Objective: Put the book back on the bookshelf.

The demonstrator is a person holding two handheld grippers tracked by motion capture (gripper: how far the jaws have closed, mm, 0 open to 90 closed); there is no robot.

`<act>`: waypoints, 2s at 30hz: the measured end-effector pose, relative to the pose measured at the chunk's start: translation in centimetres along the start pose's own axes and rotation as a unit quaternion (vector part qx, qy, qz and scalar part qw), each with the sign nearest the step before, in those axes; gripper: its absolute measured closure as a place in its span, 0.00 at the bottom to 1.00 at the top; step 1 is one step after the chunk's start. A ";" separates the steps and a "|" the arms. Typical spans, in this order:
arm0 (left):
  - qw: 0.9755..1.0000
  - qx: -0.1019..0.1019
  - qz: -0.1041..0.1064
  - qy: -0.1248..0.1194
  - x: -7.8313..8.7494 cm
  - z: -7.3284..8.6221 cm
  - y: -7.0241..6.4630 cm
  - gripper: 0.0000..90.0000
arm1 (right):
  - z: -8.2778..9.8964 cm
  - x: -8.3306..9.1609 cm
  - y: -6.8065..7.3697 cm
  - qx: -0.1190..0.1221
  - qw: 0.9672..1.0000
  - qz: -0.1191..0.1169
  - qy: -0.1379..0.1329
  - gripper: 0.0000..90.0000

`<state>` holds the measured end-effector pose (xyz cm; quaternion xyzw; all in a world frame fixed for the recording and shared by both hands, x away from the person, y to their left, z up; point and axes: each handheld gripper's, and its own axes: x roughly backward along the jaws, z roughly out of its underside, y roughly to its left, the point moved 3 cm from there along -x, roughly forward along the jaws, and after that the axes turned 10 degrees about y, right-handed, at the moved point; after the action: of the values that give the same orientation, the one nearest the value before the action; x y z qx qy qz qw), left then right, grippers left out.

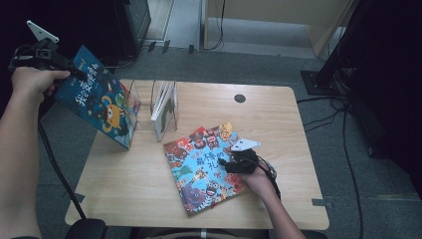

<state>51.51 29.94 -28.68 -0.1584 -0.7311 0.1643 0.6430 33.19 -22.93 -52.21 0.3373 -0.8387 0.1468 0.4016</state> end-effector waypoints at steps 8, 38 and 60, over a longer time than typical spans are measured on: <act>1.000 -0.007 -0.002 -0.014 -0.1 0.1 0.3 0.77 | 0.0 0.0 0.1 -0.003 1.000 0.002 0.001 0.37; 0.999 -0.032 0.006 -0.024 2.4 3.4 0.4 0.59 | 0.1 0.1 0.2 -0.005 1.000 0.003 0.004 0.32; 0.998 -0.050 -0.010 -0.043 3.3 9.8 0.4 0.54 | 0.1 0.0 0.1 0.007 1.000 -0.005 0.006 0.27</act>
<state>41.42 31.39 -27.05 -0.1754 -0.7671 0.1280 0.6037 33.11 -22.89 -52.26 0.3437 -0.8333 0.1525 0.4052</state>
